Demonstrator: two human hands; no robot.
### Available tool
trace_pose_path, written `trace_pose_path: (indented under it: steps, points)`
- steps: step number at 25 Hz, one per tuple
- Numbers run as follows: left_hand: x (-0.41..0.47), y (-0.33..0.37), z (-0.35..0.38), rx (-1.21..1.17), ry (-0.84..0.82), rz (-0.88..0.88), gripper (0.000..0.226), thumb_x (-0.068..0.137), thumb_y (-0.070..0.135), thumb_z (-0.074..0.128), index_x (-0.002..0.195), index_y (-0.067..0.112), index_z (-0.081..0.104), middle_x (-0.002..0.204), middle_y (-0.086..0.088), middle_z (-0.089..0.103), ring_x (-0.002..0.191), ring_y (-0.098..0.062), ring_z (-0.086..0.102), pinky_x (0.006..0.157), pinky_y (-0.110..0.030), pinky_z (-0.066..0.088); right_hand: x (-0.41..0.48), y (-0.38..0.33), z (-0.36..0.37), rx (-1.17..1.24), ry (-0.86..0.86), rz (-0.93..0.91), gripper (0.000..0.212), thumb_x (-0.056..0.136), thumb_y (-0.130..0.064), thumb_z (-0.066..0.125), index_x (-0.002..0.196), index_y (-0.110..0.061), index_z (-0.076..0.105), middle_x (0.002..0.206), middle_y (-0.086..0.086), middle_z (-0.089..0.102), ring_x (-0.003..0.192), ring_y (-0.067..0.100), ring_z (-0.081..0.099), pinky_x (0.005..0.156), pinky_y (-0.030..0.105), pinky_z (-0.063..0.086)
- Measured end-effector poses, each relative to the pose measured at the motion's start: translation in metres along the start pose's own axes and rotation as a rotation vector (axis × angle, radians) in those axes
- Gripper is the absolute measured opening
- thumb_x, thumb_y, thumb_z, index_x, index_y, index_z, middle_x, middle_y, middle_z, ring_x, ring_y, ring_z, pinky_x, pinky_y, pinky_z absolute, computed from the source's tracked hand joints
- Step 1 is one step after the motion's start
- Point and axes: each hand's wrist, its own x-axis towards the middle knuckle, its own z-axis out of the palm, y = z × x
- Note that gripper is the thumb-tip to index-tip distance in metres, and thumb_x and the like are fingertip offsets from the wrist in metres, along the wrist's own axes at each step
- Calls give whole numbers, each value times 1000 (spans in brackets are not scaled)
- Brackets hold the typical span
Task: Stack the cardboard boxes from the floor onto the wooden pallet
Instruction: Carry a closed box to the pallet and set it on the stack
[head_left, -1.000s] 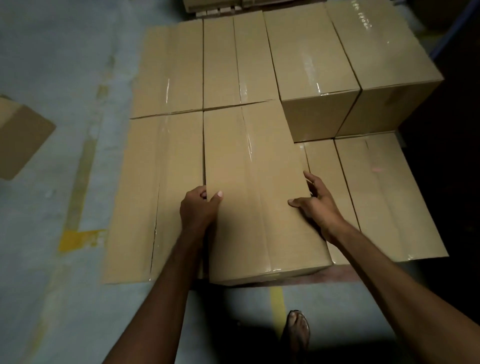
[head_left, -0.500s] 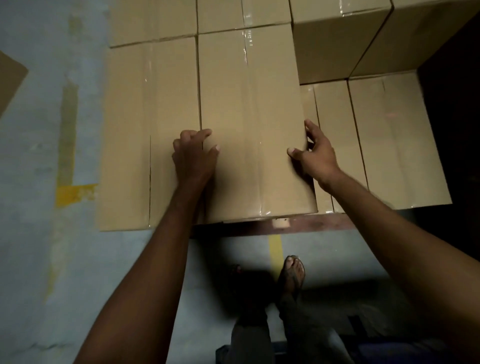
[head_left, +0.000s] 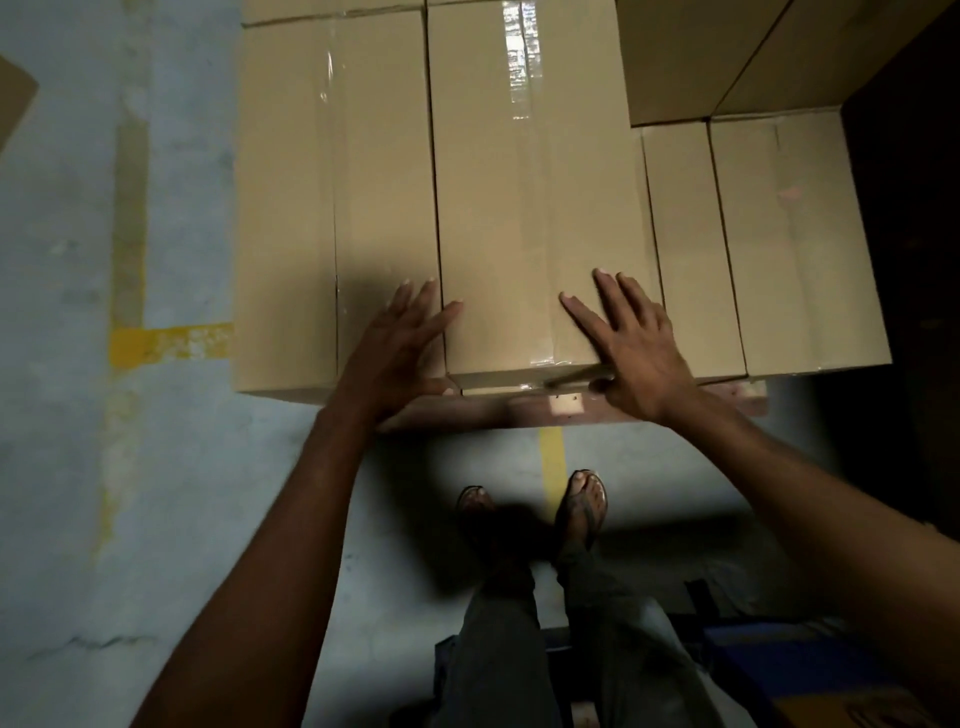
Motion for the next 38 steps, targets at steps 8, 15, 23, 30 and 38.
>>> trace_pose_path:
  steps: [8, 15, 23, 30, 38]
  points:
    - [-4, 21, 13, -15, 190, 12, 102, 70, 37, 91, 157, 24, 40, 166, -4, 33, 155, -33, 23, 116, -49, 31, -2, 18, -5, 65, 116, -24, 108, 73, -8, 84, 161, -36, 28, 171, 3, 11, 156, 33, 7, 120, 50, 30]
    - [-8, 21, 19, -104, 206, -21, 103, 65, 31, 94, 155, 19, 44, 164, -5, 36, 155, -34, 22, 119, -51, 31, -4, 18, -12, 164, 85, -51, 94, 74, -10, 84, 155, -36, 43, 170, -2, 16, 156, 28, 8, 110, 50, 43]
    - [-5, 24, 17, -122, 255, -43, 109, 59, 25, 99, 153, 13, 46, 163, -12, 37, 151, -37, 31, 115, -45, 33, 32, 16, -28, 470, 154, 254, 87, 88, -66, 64, 160, -32, 27, 170, 4, 9, 153, 33, 9, 119, 55, 27]
    - [-7, 14, 20, -67, 278, -22, 111, 55, 37, 98, 151, 9, 49, 159, -13, 42, 149, -31, 35, 120, -38, 30, 46, 4, -12, 429, 180, 428, 93, 89, -79, 49, 163, -42, 6, 168, 18, 16, 151, 39, 26, 113, 52, 37]
    - [-12, 19, 20, -155, 239, -39, 108, 60, 31, 98, 153, 10, 46, 162, -11, 37, 152, -30, 30, 121, -40, 29, 42, 6, -9, 374, 118, 391, 91, 94, -77, 43, 164, -38, 1, 167, 21, 8, 150, 41, 20, 118, 52, 30]
